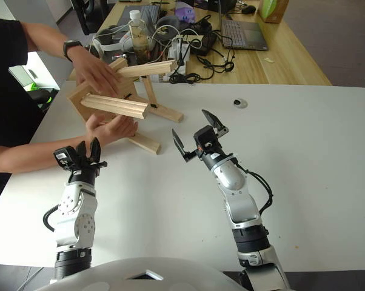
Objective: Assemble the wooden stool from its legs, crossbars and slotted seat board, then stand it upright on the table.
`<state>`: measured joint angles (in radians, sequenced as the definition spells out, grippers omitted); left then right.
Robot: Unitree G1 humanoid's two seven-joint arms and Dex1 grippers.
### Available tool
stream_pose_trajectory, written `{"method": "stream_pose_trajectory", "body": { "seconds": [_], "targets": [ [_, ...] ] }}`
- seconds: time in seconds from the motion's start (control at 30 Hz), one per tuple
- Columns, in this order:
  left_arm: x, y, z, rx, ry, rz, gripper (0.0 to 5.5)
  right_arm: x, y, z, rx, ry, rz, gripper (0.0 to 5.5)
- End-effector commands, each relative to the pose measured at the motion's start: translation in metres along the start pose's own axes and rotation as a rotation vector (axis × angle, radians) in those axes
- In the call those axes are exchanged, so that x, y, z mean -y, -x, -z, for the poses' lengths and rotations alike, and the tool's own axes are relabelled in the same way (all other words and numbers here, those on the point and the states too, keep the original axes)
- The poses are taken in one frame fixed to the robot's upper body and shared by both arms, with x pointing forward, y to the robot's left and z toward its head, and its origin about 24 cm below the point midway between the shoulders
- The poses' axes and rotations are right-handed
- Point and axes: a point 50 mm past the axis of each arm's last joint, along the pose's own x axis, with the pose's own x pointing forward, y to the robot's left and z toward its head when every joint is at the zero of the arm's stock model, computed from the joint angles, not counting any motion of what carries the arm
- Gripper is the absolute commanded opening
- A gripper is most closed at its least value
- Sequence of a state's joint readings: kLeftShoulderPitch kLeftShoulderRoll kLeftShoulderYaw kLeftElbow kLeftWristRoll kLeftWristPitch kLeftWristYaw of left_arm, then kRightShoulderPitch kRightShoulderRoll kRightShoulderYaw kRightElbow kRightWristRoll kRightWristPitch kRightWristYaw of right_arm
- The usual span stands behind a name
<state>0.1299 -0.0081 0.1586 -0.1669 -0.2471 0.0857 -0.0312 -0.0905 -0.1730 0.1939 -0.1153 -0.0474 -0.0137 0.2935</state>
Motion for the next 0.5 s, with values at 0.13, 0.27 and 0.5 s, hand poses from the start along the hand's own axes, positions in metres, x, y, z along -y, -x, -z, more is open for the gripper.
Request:
{"method": "stream_pose_trajectory", "body": {
  "seconds": [0.13, 0.27, 0.5],
  "targets": [
    [-0.0014, 0.0016, -0.0009, -0.001, -0.005, -0.012, 2.03, 0.0004, -0.0034, -0.0062, 0.014, 0.017, -0.011, 5.35],
    [-0.0011, 0.0017, -0.0011, -0.001, -0.004, -0.012, 2.03, -0.0001, -0.0037, -0.0063, 0.014, 0.015, -0.009, 5.35],
    [-0.0017, 0.0024, -0.0014, -0.002, -0.007, -0.013, 2.03, 0.0003, -0.0026, -0.0047, 0.002, 0.019, -0.004, 5.35]
  ]
}}
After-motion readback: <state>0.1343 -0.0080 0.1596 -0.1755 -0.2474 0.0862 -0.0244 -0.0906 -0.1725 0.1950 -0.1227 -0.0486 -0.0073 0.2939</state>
